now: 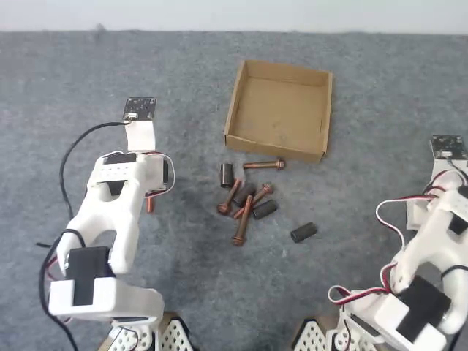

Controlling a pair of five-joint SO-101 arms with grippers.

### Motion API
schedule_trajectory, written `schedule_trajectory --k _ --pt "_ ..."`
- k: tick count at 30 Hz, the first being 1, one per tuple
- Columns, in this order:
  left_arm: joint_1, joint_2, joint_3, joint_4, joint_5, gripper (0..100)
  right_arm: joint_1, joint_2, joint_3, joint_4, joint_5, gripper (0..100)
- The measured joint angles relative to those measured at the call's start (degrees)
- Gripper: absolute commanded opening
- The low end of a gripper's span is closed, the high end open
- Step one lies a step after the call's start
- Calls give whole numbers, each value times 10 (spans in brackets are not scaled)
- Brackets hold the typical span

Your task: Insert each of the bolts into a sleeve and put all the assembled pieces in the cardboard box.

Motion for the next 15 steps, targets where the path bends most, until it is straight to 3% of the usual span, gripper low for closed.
schedule_trajectory --k 8,15 --pt "0 0 0 0 0 11 2 -28 -6 56 -2 95" --pt "0 0 0 0 0 11 36 -29 65 -44 -2 95"
